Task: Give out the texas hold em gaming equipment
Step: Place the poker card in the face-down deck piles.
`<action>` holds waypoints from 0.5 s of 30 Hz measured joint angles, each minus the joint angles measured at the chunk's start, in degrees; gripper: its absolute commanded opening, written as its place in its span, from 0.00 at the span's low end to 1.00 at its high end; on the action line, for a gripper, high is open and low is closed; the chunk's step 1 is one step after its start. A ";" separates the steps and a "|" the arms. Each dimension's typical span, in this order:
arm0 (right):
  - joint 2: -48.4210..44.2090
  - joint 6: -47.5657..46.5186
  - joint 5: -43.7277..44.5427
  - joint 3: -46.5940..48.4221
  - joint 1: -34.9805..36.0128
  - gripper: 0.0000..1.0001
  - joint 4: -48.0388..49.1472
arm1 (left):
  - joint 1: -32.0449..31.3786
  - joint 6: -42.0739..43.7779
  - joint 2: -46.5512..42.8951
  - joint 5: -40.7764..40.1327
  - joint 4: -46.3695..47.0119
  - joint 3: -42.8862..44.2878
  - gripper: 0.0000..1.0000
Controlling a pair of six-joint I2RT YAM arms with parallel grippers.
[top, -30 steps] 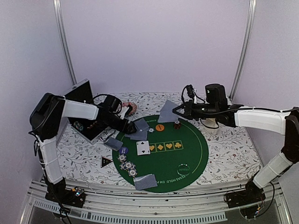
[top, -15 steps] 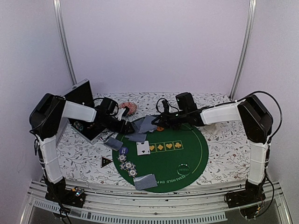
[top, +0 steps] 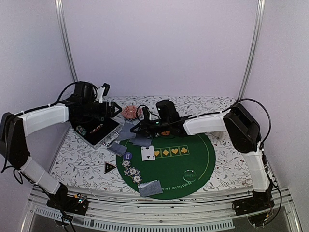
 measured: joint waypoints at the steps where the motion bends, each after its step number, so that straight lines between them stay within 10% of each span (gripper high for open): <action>1: 1.57 1.16 0.61 1.31 1.01 0.02 0.74 | 0.74 -0.07 -1.88 -0.44 0.11 -0.74 0.85; 15: 17.35 10.80 6.80 13.38 5.99 0.11 1.62 | 3.45 -0.17 -5.16 0.28 -0.24 -5.38 0.85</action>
